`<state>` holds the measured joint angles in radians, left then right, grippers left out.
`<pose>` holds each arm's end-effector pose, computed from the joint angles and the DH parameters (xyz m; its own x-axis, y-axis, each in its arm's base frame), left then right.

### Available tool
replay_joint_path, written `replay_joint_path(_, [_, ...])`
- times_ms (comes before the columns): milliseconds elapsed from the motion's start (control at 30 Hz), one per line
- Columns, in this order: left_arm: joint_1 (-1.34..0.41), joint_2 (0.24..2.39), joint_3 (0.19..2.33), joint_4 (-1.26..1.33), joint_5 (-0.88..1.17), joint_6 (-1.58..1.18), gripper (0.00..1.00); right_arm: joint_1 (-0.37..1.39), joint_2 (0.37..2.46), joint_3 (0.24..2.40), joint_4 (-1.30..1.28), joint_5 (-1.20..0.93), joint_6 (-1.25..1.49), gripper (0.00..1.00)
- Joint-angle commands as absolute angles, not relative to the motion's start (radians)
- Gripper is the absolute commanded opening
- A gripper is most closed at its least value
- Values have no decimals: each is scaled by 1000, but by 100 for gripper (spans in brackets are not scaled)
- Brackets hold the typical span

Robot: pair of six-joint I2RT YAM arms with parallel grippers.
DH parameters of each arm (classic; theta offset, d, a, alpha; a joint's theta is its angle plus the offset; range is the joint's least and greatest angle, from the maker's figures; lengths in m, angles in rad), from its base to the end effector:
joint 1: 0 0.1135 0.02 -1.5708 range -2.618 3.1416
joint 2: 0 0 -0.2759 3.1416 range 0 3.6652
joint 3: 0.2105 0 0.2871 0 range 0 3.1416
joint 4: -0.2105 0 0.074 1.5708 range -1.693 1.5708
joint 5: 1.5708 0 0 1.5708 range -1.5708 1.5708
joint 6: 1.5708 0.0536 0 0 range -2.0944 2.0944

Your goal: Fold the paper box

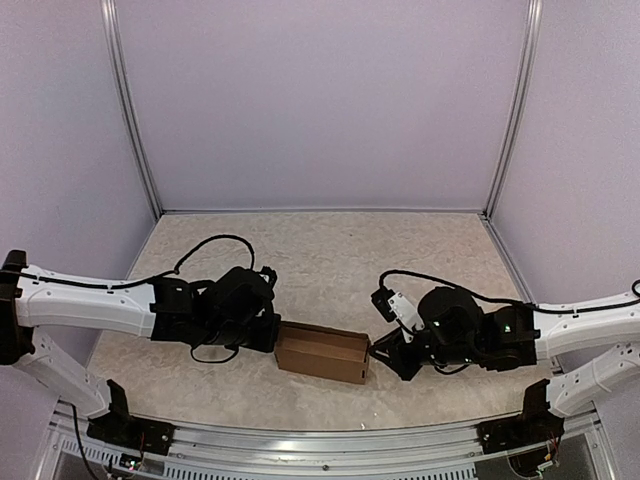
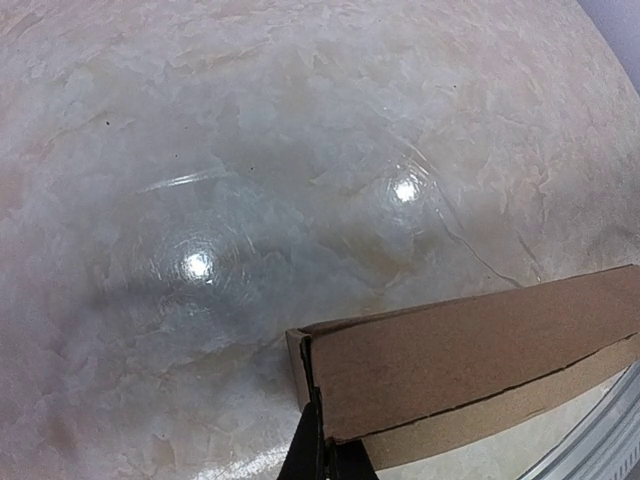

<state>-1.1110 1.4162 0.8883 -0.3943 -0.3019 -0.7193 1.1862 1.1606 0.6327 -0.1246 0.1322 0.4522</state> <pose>0.1589 -0.2850 0.1967 -0.7773 0.1521 -0.6105 0.3507 0.9103 -0.2197 0.1130 0.2604 0.1997 -0.5892 -0.3013 -0.7497 -0.6916 0.6678 0.2752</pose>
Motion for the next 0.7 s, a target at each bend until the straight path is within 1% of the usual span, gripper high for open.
replay_joint_path(0, [-1126,1439,875,-500,-275,-730,0,1202,1187,671,-144,173,479,15])
replay_joint_path(333, [-1143,1435,882,-493,-291,-791,0,1212,1202,691,-154,233,544,0])
replay_joint_path(667, [-1173,1452,904,-491,-313,-871,0,1249,1240,736,-140,364,632,0])
